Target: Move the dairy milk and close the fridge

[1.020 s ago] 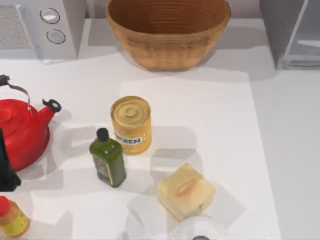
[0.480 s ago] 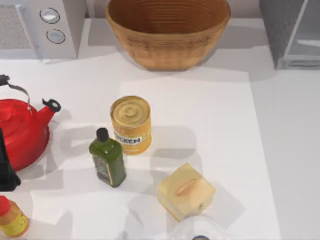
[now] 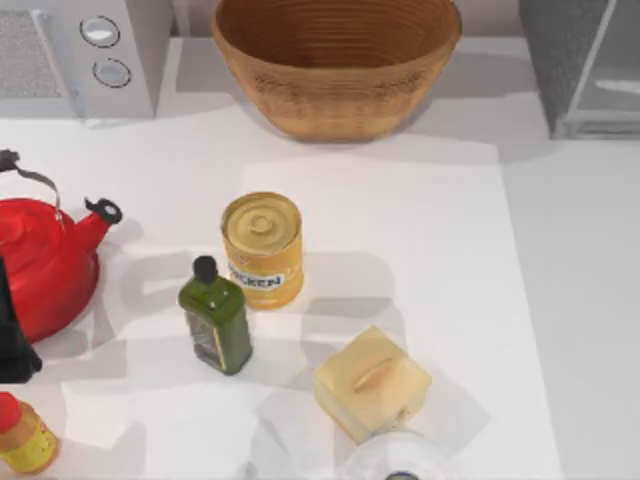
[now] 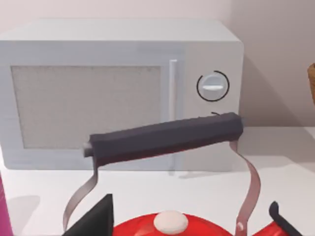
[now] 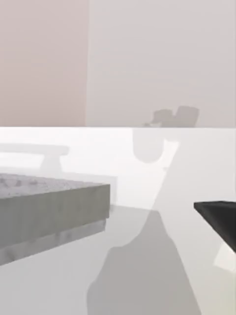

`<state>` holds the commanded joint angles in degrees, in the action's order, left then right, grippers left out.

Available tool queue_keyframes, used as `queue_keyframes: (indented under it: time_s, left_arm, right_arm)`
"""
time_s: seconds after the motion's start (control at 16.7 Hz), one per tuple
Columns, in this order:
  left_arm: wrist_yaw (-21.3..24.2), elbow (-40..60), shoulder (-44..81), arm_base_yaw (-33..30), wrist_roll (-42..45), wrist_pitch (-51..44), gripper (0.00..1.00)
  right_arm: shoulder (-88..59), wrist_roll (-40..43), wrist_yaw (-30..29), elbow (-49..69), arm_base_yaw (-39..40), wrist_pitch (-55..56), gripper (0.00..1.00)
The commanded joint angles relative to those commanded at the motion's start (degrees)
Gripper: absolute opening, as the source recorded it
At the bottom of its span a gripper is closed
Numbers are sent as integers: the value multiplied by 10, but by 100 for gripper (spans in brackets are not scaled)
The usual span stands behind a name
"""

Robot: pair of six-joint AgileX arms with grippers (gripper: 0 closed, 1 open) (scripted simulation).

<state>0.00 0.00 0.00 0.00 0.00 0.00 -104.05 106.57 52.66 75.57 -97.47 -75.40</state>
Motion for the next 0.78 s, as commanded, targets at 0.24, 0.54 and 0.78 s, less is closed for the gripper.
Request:
queue_keyframes:
  time_s: [0.24, 0.54, 0.78]
  left_arm:
    - [0, 0, 0, 0, 0, 0, 100]
    - [0, 0, 0, 0, 0, 0, 100]
    - [0, 0, 0, 0, 0, 0, 100]
  right_arm:
    - [-4, -172, -25, -3, 103, 138, 100]
    - [-7, -439, -61, -7, 260, 348, 100]
    - [-8, -614, -85, -10, 372, 499, 100]
